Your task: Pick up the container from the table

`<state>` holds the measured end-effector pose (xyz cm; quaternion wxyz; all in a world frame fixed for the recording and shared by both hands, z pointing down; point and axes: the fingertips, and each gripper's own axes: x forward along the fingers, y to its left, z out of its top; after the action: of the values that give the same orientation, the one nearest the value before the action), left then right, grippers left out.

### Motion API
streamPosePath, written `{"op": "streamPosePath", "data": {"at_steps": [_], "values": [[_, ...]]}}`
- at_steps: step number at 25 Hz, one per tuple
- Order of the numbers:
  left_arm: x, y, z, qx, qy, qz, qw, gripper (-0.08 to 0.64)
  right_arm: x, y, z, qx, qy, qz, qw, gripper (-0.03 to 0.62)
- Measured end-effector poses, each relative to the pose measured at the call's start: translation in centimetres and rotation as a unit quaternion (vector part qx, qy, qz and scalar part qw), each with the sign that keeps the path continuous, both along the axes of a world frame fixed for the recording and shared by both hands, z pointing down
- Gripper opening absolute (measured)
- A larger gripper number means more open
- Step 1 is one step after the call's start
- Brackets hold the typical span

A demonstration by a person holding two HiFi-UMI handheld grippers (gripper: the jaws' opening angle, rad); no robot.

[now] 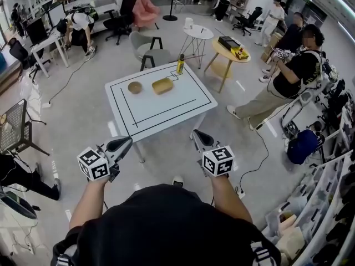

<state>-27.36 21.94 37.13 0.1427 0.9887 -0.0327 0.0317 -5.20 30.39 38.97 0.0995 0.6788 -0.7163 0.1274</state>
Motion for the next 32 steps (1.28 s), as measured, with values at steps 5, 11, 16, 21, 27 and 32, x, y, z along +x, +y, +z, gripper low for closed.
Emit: {"op": "streamPosePath", "data": {"at_steps": [5,11,16,21,27,32], "values": [[0.7,-0.3,0.7,-0.006,-0.006,-0.003,1.0,0.011,0.5,-0.3,0.9,-0.007,-0.004,-0.005,1.0,0.006],[2.8,-1.0,0.7,-0.014,0.001,-0.013,0.9998,0.011,2.5,-0.8,1.7,-0.022,-0.003,-0.007,1.0,0.006],[4.0,-1.0,0.5,-0.011,-0.001,-0.02,0.9997,0.011,4.2,-1.0,1.7,-0.022,0.001,-0.009,1.0,0.006],[5.6,-1.3,1.2,-0.015,-0.003,-0.028,0.9995,0.011,5.4,-1.8,2.8,-0.03,-0.002,-0.023,0.999,0.006],[7.6,-1.9,1.4,-0.018,-0.005,-0.035,0.9992,0.011,7.3,-3.2,3.5,-0.038,-0.006,-0.036,0.999,0.006],[7.8,-3.0,2.0,-0.023,-0.012,-0.052,0.9983,0.011,8.2,-4.7,4.0,-0.042,-0.011,-0.049,0.998,0.006]]}}
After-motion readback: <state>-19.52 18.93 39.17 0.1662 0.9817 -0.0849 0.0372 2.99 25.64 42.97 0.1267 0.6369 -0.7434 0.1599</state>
